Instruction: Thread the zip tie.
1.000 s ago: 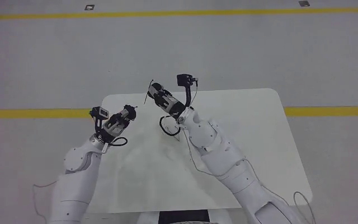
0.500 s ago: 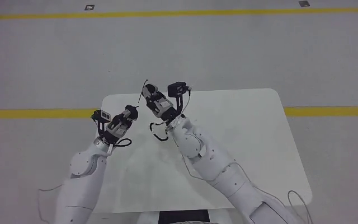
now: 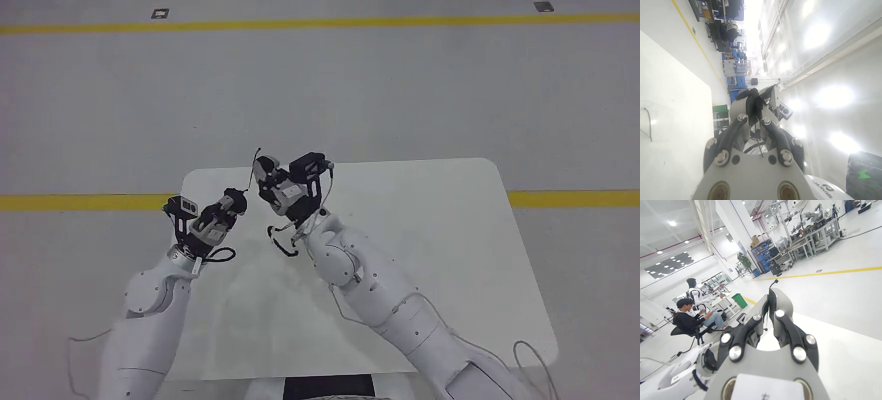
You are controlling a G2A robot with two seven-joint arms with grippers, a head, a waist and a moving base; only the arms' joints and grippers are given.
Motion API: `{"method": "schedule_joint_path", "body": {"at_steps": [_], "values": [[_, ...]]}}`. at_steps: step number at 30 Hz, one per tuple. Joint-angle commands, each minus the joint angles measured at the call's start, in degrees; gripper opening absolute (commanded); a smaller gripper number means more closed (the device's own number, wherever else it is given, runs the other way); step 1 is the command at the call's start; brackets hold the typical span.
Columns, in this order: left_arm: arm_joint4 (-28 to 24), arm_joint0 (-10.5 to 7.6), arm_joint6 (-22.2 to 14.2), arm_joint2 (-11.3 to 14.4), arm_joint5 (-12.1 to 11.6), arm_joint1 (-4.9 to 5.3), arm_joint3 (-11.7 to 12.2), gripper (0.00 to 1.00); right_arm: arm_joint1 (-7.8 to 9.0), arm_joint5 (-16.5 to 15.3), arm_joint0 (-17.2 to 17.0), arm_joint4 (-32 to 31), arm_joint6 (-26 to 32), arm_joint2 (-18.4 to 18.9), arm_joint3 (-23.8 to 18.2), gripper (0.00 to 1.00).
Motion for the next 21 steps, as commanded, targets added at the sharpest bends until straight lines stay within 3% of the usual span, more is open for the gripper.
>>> {"method": "schedule_joint_path", "body": {"at_steps": [1,21], "values": [[0.0,0.0,0.0,0.0,0.0,0.0,0.0,0.0,-0.14,0.11,0.1,-0.33,-0.65,-0.1,0.4,0.0],[0.0,0.0,0.0,0.0,0.0,0.0,0.0,0.0,-0.86,-0.87,0.43,-1.29,-0.86,0.34,1.82,0.0]]}}
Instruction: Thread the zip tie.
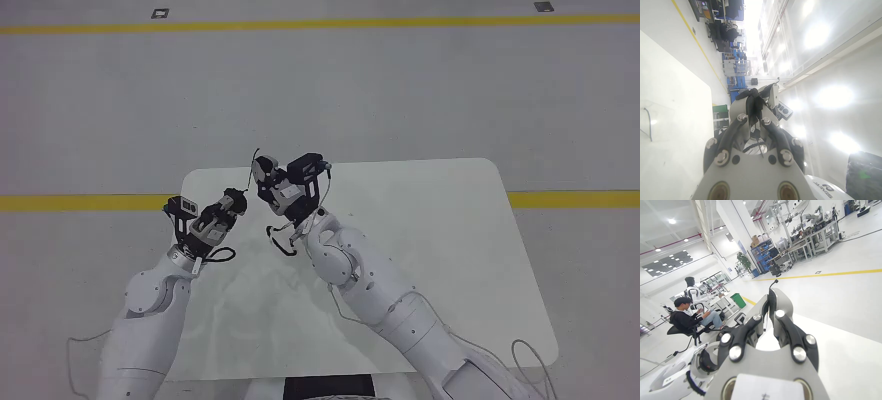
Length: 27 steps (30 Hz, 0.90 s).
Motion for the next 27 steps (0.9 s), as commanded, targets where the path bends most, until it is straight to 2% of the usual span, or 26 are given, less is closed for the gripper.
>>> {"method": "schedule_joint_path", "body": {"at_steps": [1,27], "values": [[0.0,0.0,0.0,0.0,0.0,0.0,0.0,0.0,-0.05,-0.05,-0.02,-0.15,0.02,0.05,0.17,0.0],[0.0,0.0,0.0,0.0,0.0,0.0,0.0,0.0,-0.48,-0.91,-0.78,-1.18,0.82,0.89,-0.55,0.0]]}}
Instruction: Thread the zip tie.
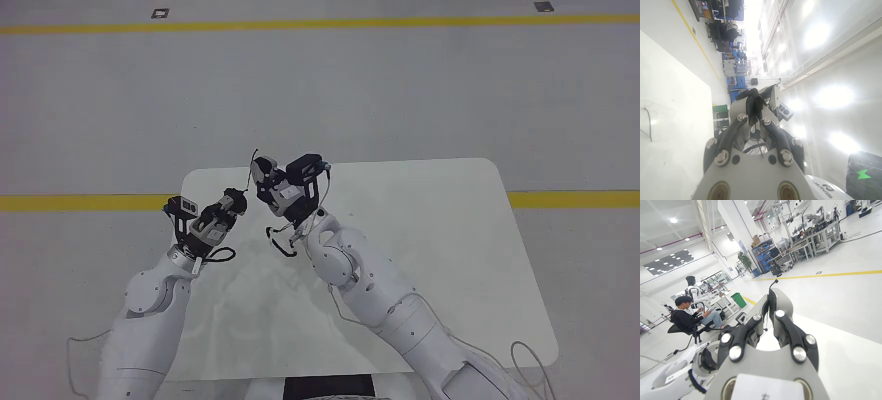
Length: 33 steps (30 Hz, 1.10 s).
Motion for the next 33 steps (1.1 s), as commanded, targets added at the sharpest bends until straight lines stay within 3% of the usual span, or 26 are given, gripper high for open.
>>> {"method": "schedule_joint_path", "body": {"at_steps": [1,23,33], "values": [[0.0,0.0,0.0,0.0,0.0,0.0,0.0,0.0,-0.05,-0.05,0.02,0.02,0.07,0.0,0.13,0.0],[0.0,0.0,0.0,0.0,0.0,0.0,0.0,0.0,-0.23,-0.13,-0.71,-0.7,0.41,0.96,-0.07,0.0],[0.08,0.2,2.11,0.82,0.67,0.25,-0.91,0.0,-0.19,-0.76,-1.54,-0.58,0.53,1.4,-0.91,0.0]]}}
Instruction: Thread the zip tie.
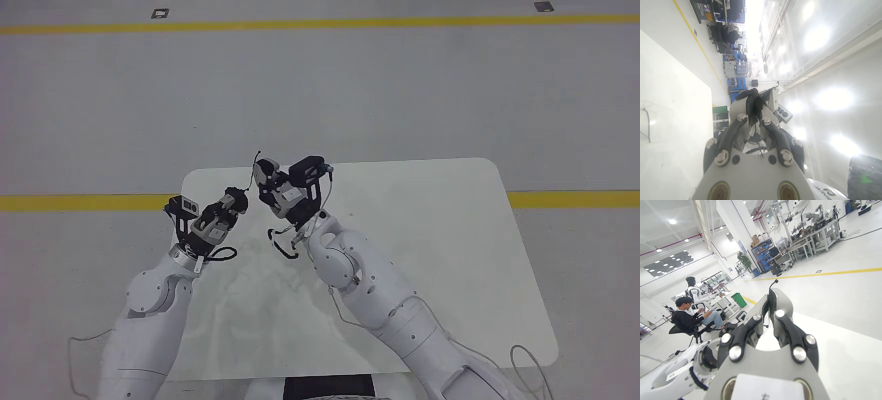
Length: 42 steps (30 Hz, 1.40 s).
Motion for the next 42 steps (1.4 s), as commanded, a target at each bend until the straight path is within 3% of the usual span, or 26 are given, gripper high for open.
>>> {"method": "schedule_joint_path", "body": {"at_steps": [1,42], "values": [[-0.1,0.02,0.03,0.07,-0.03,0.07,-0.04,0.0,0.0,-0.16,-0.05,-0.06,-0.03,0.06,-0.03,0.0],[-1.47,0.71,0.82,1.25,-0.7,1.37,-0.78,0.0,-0.32,-0.03,-0.67,-2.12,-0.56,0.25,-0.39,0.0]]}}
